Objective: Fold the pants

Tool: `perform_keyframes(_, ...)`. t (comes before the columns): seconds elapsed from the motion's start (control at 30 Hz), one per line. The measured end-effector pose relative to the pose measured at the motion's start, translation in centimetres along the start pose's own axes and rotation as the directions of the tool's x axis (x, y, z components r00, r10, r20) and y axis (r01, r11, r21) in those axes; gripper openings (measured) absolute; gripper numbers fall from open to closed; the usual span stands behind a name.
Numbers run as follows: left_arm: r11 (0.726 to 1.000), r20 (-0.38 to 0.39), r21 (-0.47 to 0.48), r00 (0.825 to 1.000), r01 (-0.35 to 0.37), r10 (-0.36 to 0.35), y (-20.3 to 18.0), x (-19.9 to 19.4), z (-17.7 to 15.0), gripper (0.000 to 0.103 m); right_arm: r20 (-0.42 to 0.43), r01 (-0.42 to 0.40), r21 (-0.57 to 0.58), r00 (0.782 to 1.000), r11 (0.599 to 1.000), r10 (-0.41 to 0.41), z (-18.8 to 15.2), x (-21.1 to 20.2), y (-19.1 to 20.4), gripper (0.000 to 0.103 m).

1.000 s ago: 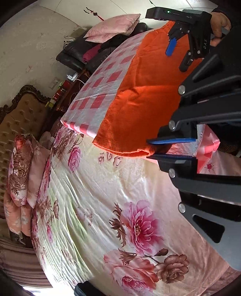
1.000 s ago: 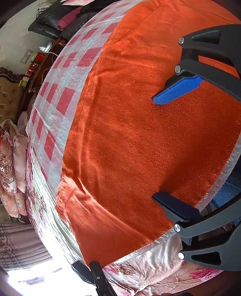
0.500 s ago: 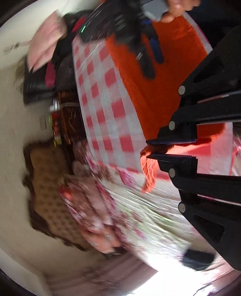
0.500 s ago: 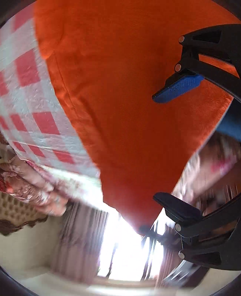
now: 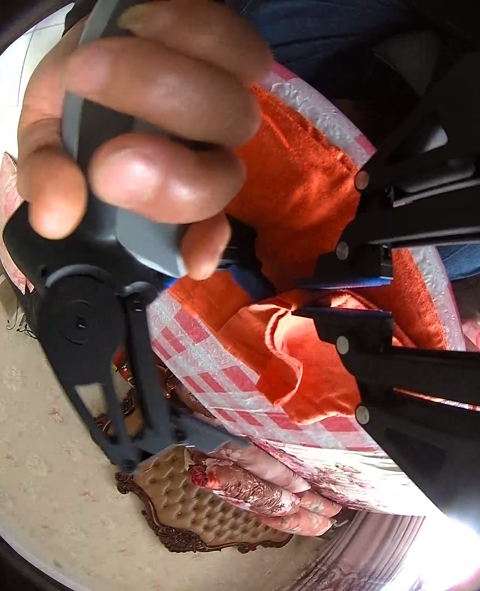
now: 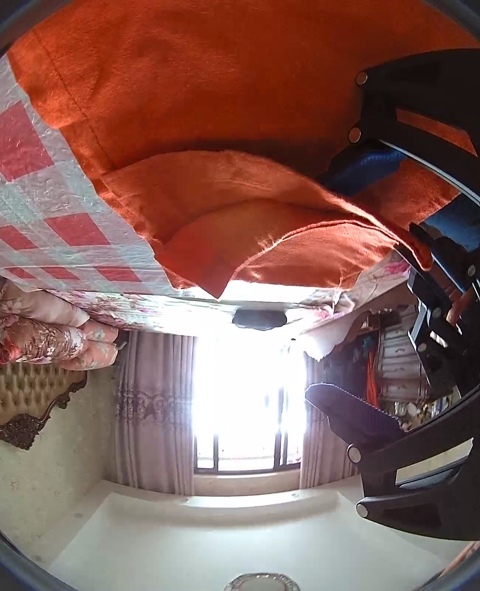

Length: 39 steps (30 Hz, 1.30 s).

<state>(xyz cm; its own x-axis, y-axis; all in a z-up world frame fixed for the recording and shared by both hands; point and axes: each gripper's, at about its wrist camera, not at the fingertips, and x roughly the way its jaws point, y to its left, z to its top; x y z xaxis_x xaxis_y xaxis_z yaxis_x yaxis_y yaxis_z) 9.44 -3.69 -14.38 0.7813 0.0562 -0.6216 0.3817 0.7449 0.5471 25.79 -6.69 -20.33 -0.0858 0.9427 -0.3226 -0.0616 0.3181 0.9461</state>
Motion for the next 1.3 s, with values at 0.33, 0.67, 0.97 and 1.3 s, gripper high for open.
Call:
perform_keyframes(0.33,0.993,0.04,0.082,0.996,-0.084,0.081,-1.0,0.0,-1.4,0.009,-0.012,0.565,-0.418,0.779,0.711,-0.627,-0.8,7.4,6.8,0.084)
perform_keyframes(0.67,0.996,0.069,0.015,0.993,-0.093,0.092,-0.1,-0.6,-1.3,0.009,0.233,0.808,-0.343,0.567,0.478,-0.79,-0.1,6.5,7.5,0.052)
perform_keyframes(0.97,0.997,0.073,-0.025,0.995,-0.069,0.071,-1.5,-0.9,-1.7,0.009,0.237,0.706,-0.198,0.708,0.68,-0.665,0.4,2.5,5.3,0.048)
perform_keyframes(1.3,0.999,0.146,-0.024,0.988,-0.038,0.041,-3.9,-1.4,-0.2,0.009,0.386,0.742,-0.164,0.655,0.65,-0.65,-1.3,-2.8,5.9,0.005)
